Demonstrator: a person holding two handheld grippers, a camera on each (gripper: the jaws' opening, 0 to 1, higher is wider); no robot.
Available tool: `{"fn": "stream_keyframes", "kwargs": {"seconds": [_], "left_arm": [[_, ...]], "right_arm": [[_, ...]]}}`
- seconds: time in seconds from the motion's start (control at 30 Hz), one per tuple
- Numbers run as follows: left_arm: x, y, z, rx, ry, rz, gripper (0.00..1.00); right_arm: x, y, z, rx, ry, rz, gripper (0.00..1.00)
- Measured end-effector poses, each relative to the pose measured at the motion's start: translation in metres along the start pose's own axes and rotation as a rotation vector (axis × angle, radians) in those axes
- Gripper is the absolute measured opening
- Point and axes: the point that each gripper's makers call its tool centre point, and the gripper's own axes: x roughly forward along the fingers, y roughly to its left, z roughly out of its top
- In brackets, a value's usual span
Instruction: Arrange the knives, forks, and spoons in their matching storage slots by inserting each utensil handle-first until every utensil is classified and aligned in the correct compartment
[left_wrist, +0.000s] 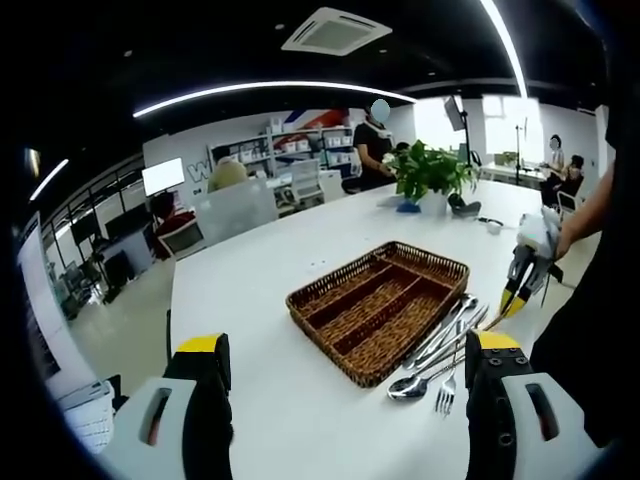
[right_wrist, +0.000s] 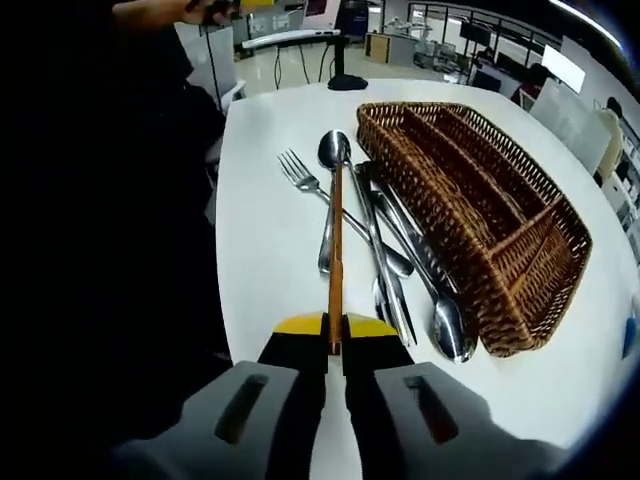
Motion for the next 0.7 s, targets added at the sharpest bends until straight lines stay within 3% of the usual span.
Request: {"fn": "stream_keyframes", "kwargs": {"seconds": [0.13,0.27,0.5,0.7], "left_arm": [[0.003,0.000,0.000,0.001,-0.004,-0.004,1.00],[0.005,-0.002,0.002,0.000,-0.006,-0.007,1.00],[0.010,-0.001,0.004,0.000,-0.013,-0.010,1.00],[0.013,0.001,0.004,0.002,-0.017,-0.012,1.00]], "right_arm": [[-0.014,-0.002,0.014,0.037,-0.044,-0.031,0.03],[-0.029,-0.018,0.026,0.113,-0.096,-0.104,0.02],[-0.047,-0.043,0.029,0.271,-0.115,-0.181,0.02],[-0.057,-0.058,0.027,0.340,-0.123,-0.241,0.02]]}}
